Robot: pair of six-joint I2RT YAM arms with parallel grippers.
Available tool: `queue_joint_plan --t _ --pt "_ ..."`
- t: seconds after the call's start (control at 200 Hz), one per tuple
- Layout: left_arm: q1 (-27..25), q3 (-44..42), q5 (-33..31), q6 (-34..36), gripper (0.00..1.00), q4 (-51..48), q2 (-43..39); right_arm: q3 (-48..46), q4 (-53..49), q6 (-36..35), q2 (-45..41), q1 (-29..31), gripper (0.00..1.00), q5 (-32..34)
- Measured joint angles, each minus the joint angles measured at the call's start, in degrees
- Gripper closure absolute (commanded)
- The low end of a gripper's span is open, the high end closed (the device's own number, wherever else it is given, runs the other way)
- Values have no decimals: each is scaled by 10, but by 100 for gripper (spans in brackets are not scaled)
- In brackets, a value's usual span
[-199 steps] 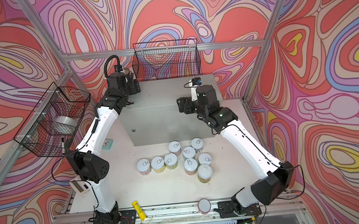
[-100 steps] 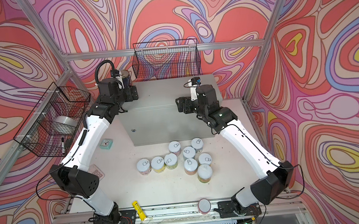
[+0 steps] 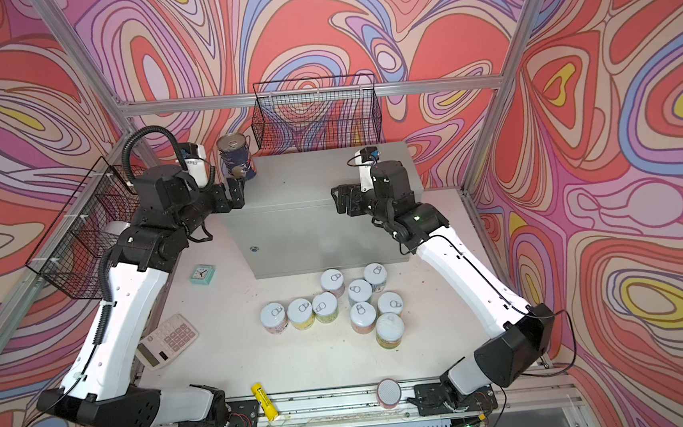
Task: Place and organize the canned foods onto the counter
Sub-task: 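Release the can and lower both grippers toward the white-lidded cans, then close the right gripper on the tall green-and-orange can nearest it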
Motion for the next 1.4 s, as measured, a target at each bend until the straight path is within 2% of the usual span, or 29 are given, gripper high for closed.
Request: queue_joint_plan --t 0.155,0.275,0.376,0.546,0.826,1.132,1.402 --pt "-36 -46 -8 -1 0 -30 -61 0 -6 -13 0 0 13 -7" --pt "-113 -99 -49 -2 0 -39 -108 -2 -14 -30 -4 12 14 0" --pt "-167 -177 -101 -21 0 -46 -155 -16 -19 -40 -18 35 13 14" --pt "-182 -303 -140 -67 0 -51 -221 -83 -75 -38 -65 57 7 36" --pt "-184 -470 -73 -143 0 49 -323 -176 -218 18 -122 87 3 92" --pt "-188 -494 28 -160 0 103 -295 -257 -351 163 -189 180 2 134" --pt "-221 -510 43 -160 0 112 -282 -300 -416 268 -187 245 2 151"
